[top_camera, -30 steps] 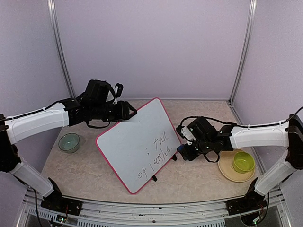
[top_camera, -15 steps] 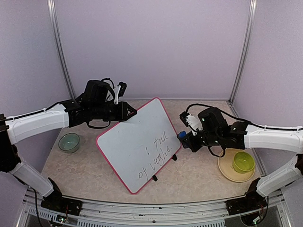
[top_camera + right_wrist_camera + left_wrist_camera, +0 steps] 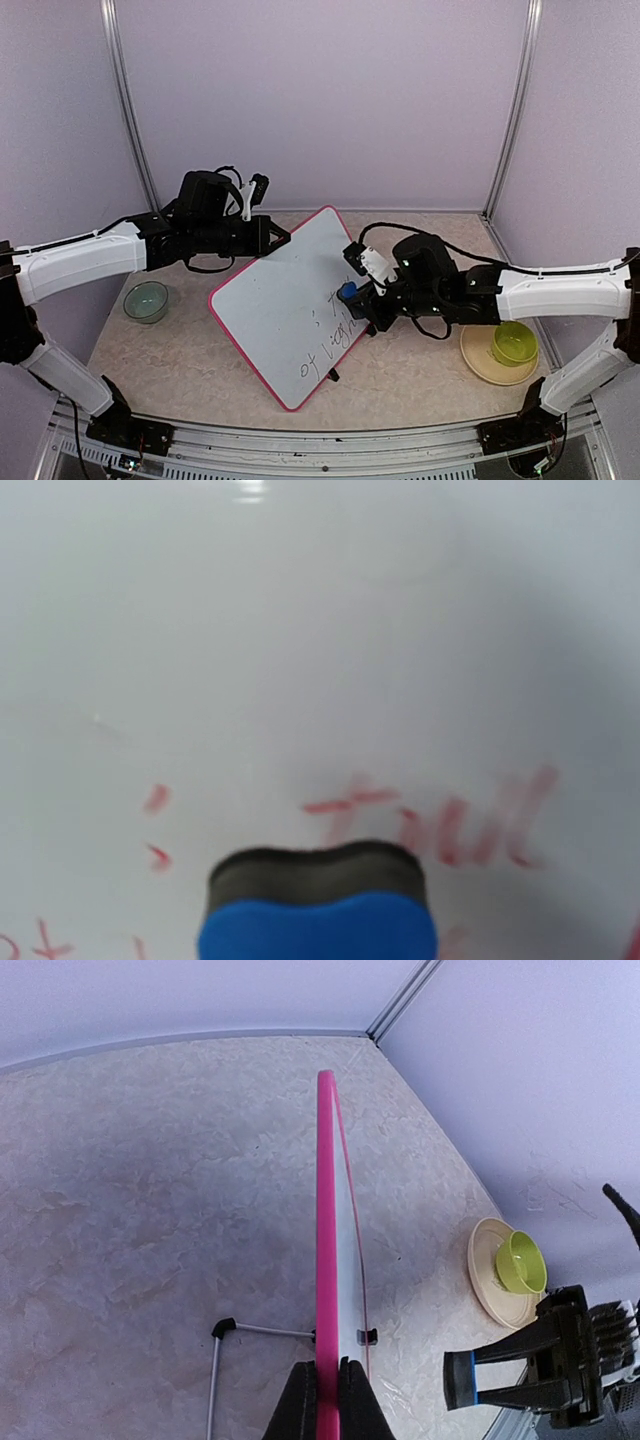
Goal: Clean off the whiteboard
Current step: Erase the whiteboard at the center of the board.
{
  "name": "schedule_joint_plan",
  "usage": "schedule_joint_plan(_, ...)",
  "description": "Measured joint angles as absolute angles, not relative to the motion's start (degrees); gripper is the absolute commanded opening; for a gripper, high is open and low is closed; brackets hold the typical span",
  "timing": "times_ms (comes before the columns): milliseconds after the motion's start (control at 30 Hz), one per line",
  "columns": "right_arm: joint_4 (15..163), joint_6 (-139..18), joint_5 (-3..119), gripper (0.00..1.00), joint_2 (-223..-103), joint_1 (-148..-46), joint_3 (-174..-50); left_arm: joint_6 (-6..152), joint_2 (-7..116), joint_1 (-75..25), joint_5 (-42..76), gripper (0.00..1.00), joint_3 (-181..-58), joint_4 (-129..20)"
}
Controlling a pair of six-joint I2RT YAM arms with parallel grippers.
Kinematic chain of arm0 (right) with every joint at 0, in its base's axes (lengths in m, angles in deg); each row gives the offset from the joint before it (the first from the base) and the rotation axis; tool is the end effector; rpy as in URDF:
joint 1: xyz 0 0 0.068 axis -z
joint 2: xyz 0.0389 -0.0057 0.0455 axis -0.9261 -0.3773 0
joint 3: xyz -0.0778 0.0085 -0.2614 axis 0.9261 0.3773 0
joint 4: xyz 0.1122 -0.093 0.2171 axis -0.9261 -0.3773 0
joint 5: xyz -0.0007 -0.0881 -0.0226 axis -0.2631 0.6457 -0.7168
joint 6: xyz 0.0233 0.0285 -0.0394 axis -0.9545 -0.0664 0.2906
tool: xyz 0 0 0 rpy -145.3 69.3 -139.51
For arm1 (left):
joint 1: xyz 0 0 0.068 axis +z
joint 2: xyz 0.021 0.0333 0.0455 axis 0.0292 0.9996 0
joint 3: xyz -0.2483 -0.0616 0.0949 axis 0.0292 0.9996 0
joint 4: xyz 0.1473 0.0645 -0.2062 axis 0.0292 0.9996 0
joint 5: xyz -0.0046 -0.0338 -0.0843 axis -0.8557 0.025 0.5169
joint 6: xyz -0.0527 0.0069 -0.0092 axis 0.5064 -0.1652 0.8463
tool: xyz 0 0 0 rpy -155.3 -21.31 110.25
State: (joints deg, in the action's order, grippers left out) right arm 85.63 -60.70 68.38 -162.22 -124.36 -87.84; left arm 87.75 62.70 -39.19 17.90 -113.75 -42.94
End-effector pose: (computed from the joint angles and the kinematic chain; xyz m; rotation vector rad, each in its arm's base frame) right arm 0.1733 0.2585 0.2489 -0.8933 2.0149 0.5819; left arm 0.2535 -0.2270 0.3096 0.3700 2.1287 -0.8794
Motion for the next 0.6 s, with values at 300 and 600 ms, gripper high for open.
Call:
schedule_joint_plan(300,89.3,-60.3,68.4,0.0,-171.5,-126.6,-93.0,88.4,62.4,-39.3,17.8,0.0,-112.9,-44.2)
schedule_joint_plan(600,89.5,-62.1,67.1,0.0,-175.3,-128.6,-94.6,88.8,62.2,-40.0,17.0,0.0,-112.6,-44.5)
